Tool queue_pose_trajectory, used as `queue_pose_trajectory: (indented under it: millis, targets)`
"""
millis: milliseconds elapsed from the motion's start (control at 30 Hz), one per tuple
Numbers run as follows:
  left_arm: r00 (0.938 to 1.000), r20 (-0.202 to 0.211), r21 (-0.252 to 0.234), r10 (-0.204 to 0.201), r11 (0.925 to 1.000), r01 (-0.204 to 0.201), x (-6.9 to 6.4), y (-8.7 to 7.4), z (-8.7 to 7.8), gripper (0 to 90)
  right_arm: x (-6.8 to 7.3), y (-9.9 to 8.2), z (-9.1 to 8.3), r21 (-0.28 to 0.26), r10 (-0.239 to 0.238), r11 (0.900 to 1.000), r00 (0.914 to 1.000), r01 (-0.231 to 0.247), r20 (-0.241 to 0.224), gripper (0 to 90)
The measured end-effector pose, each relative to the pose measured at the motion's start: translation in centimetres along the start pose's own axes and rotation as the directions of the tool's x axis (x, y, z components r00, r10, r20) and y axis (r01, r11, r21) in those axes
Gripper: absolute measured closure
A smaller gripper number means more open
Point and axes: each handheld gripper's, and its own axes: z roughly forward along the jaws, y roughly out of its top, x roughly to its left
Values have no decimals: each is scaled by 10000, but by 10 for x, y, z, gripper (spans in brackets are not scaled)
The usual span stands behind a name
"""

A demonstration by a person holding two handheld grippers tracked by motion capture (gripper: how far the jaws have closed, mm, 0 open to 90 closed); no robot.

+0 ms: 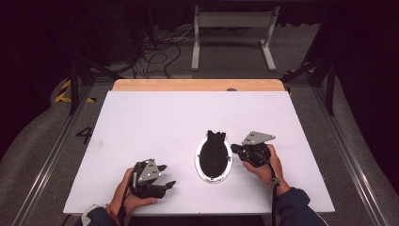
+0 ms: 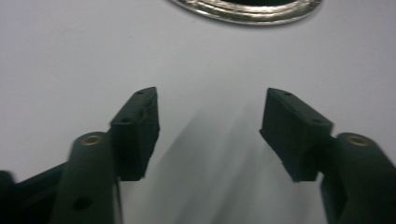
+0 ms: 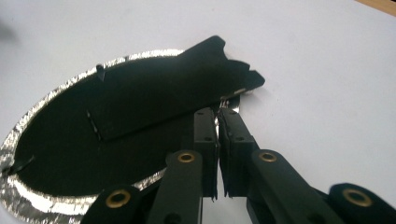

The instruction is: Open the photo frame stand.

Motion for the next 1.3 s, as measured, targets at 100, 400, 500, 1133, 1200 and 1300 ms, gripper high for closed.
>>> queue_pose_trajectory:
  millis: [100, 400, 500, 1133, 1200, 1300]
  targets:
    - [9987, 301, 7, 400, 9992, -401, -8, 7, 7, 576, -3, 5, 4, -69, 102, 9999, 9999, -102, 38, 877]
    - [9774, 1821, 172, 1076, 9935, -1126, -39, 39, 46, 842, -14, 29, 29, -370, 489, 9982, 9986, -481, 215, 899]
    - [9684, 2131, 95, 1296, 9908, -1347, -49, 49, 56, 828, -21, 30, 44, -127, 757, 9971, 9967, -753, 295, 900]
    - [9725, 1640, 95, 1654, 9855, -1692, -68, 81, 92, 848, -29, 47, 84, 1009, 781, 9913, 9947, -847, 674, 900]
    - [9750, 1507, 152, 1631, 9858, -1673, -68, 81, 91, 882, -30, 49, 85, 1216, 609, 9903, 9964, -677, 588, 900]
    - [9759, 1559, 194, 1527, 9873, -1576, -65, 80, 90, 899, -31, 50, 85, 1384, 507, 9887, 9974, -573, 511, 900]
